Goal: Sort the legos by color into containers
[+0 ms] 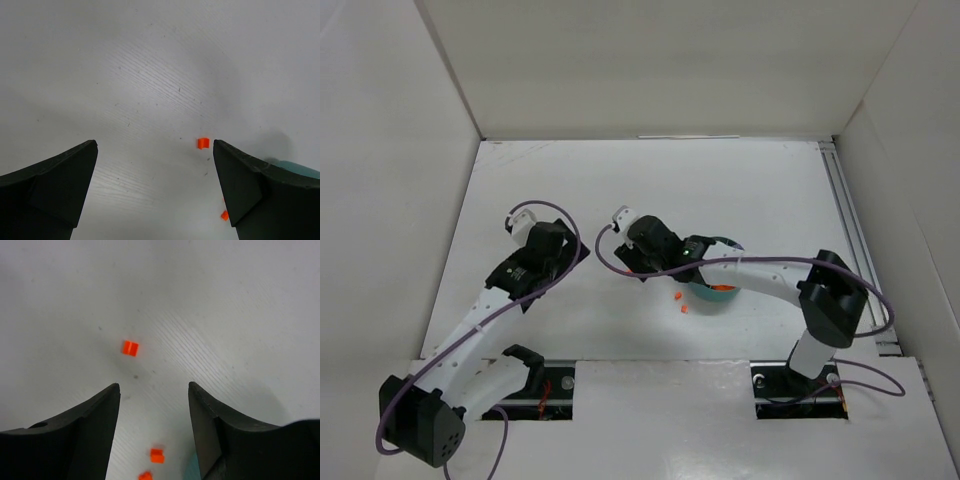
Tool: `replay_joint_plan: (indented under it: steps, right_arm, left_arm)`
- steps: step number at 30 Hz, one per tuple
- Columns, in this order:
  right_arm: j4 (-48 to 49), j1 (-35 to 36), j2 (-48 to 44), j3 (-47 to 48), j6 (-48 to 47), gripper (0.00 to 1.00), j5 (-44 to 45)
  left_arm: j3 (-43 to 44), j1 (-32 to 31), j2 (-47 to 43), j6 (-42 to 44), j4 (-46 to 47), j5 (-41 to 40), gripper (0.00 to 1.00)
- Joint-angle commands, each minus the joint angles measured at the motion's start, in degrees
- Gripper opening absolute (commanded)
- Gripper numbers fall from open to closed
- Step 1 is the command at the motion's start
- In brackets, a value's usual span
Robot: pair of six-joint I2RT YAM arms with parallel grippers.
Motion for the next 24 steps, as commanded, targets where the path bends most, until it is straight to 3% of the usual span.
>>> replay_joint_plan:
  steps: [1,7,24]
  right_arm:
    - [0.2,0.7,5.3,7.1,6.7,0.61,0.2]
    - [-3.1,1.3,10.6,10.0,10.6,0.55,2.4]
    - [0.1,1.3,17.5,12.2,11.8,0.54,-1.2]
  left_arm:
    - [-1.0,0.2,0.3,0.5,0.5,1.5,1.0]
    - [-2.0,0.2,-1.4,0.5,1.8,1.5,1.0]
    - [-3.7,0.2,-6.3,-0.8,1.8,-0.4,1.0]
